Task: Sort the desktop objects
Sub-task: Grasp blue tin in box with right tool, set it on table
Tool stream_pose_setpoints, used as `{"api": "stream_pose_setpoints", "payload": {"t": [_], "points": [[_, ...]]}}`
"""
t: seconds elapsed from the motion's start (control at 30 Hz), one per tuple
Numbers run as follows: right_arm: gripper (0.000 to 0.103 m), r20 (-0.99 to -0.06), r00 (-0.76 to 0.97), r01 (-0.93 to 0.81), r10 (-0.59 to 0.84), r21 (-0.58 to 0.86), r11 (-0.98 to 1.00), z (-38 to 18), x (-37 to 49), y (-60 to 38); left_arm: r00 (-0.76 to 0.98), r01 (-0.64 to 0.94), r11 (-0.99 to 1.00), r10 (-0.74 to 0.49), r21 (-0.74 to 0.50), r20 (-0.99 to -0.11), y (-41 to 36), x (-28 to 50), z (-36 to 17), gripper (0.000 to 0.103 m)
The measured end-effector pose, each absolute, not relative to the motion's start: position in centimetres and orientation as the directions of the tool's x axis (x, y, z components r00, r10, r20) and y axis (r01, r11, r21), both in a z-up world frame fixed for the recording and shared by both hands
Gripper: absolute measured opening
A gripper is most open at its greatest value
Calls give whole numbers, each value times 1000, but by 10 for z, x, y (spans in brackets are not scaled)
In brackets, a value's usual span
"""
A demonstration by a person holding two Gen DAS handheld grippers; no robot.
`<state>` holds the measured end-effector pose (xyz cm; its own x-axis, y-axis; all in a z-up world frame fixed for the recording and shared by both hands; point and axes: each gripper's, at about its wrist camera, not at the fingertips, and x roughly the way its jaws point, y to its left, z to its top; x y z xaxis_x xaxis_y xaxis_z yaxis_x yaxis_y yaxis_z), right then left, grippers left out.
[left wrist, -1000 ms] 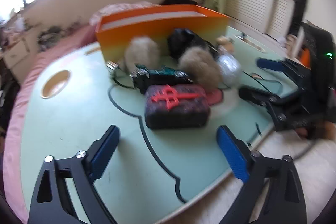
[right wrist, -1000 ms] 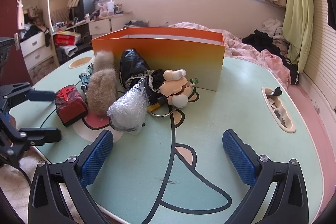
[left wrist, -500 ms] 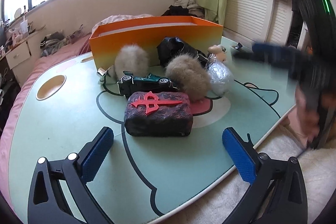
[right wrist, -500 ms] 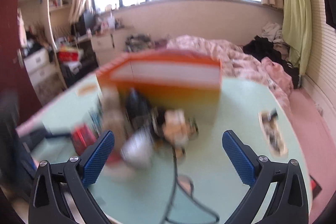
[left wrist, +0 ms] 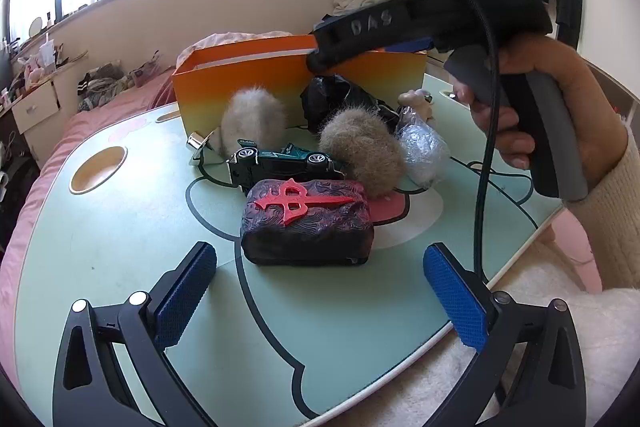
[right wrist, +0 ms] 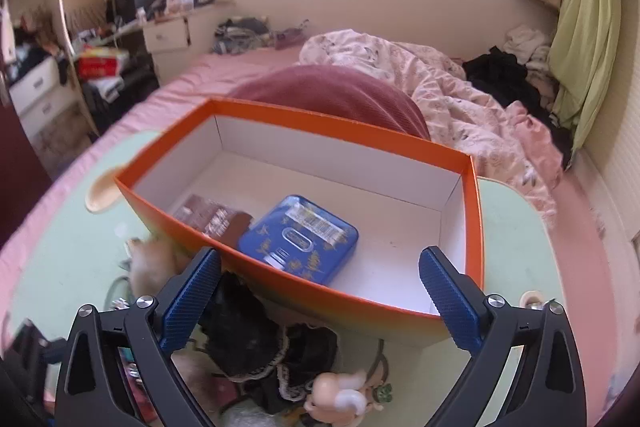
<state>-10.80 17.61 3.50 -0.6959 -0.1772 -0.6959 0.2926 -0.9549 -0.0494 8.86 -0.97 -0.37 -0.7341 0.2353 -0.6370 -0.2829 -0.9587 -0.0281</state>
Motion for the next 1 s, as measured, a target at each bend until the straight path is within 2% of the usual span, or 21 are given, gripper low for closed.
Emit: {"api": "stream_pose_setpoints", "payload": {"t": [0.2, 0.3, 0.47, 0.57, 0.63, 0.7, 0.77, 0.83, 0.9, 0.97, 1.0], "points": [[99, -695, -699, 300, -170, -69, -951, 34, -107, 174, -734, -283, -959, 234, -27, -637, -10, 88, -4, 103], [94, -701, -687, 320, -192, -54, -946, 37, -108, 174, -734, -283, -959, 234, -27, -637, -10, 87, -3, 103], [91, -719, -636, 377, -279, 25, -926, 74, -117, 180, -734, -281, -959, 235, -31, -637, -9, 87, -3, 103], [91, -810, -551, 376, -201, -26, -926, 78, -139, 170, -736, -268, -959, 269, -97, -621, -19, 85, -1, 103], [84, -866, -475, 388, -155, -48, -920, 68, -151, 160, -739, -256, -960, 269, -112, -617, -25, 82, -1, 103], [84, -881, -441, 375, -169, -10, -927, 65, -160, 159, -744, -227, -962, 274, -154, -610, -35, 83, 2, 103], [84, -894, -407, 327, -187, 48, -944, 63, -169, 165, -776, -185, -958, 280, -220, -566, -55, 85, 11, 103], [84, -908, -333, 276, -254, 164, -947, 55, -181, 174, -803, -111, -948, 263, -300, -535, -80, 86, 20, 103], [84, -929, -245, 219, -277, 225, -949, 44, -196, 179, -773, -7, -932, 235, -362, -589, -97, 80, 19, 103], [84, -948, -200, 169, -248, 216, -962, 35, -208, 182, -715, 57, -921, 232, -386, -659, -103, 72, 12, 103], [84, -956, -190, 155, -225, 197, -968, 33, -211, 182, -725, 50, -923, 229, -382, -650, -104, 73, 13, 103]]}}
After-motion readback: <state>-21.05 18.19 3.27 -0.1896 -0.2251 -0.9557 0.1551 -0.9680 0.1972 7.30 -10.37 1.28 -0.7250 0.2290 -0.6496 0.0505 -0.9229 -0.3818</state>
